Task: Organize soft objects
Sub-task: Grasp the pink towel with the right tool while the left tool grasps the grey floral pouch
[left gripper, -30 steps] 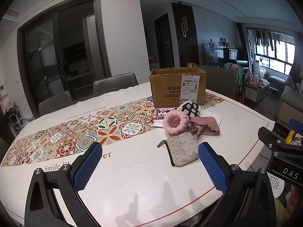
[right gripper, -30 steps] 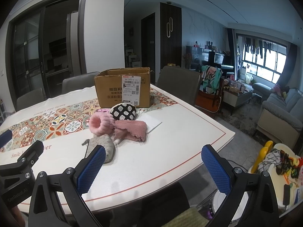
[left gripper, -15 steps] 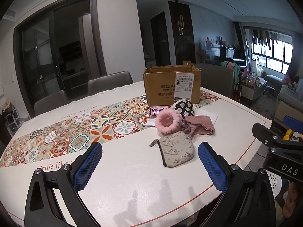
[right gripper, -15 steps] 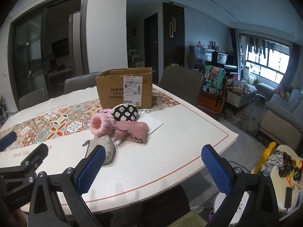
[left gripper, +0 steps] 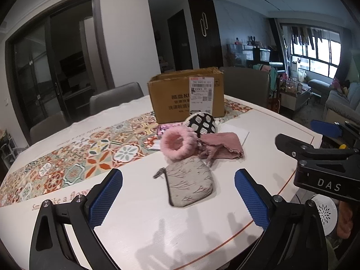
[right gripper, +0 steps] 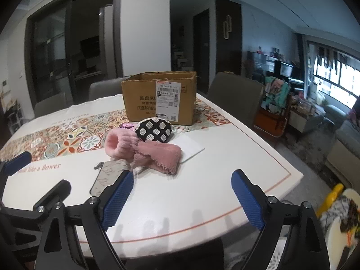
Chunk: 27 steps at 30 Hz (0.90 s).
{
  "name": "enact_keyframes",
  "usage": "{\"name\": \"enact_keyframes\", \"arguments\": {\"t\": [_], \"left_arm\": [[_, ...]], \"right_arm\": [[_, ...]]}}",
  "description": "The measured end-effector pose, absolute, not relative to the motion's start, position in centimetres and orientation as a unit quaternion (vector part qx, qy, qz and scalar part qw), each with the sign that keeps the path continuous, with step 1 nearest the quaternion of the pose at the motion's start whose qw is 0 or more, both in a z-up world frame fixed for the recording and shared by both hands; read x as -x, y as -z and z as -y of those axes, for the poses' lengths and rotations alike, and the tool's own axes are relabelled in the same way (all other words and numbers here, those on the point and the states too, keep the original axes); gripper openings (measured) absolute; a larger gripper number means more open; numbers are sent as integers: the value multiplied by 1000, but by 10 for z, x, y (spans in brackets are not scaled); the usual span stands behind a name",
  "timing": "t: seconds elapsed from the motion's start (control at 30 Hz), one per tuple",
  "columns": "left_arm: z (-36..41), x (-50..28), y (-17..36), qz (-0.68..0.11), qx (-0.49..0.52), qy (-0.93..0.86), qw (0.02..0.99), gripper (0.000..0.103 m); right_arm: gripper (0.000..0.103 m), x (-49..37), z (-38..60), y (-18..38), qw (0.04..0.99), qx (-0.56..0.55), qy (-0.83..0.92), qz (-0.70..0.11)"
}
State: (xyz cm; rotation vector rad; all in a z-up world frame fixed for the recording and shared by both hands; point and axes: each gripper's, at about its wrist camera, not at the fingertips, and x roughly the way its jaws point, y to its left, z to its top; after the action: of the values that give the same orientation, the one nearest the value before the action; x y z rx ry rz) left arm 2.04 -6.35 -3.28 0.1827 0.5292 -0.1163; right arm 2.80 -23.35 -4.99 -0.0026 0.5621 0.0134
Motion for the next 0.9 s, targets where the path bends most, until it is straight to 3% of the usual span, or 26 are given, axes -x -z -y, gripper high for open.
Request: {"name": "enact_keyframes", "arguments": {"t": [0.5,0.7,0.9], "left_arm": [[89,-63,75,-315,-102,68,941,83],[88,-83,92,-350,-92,72,930,73],[85,-99,107,-383,-78,77,917,62]], "right_arm": [[68,-94,242,85,945,24,-89,-312],[58,-116,241,106,931,8,-112,-347],[54,-137,234,121,919,2,-122,-376]]}}
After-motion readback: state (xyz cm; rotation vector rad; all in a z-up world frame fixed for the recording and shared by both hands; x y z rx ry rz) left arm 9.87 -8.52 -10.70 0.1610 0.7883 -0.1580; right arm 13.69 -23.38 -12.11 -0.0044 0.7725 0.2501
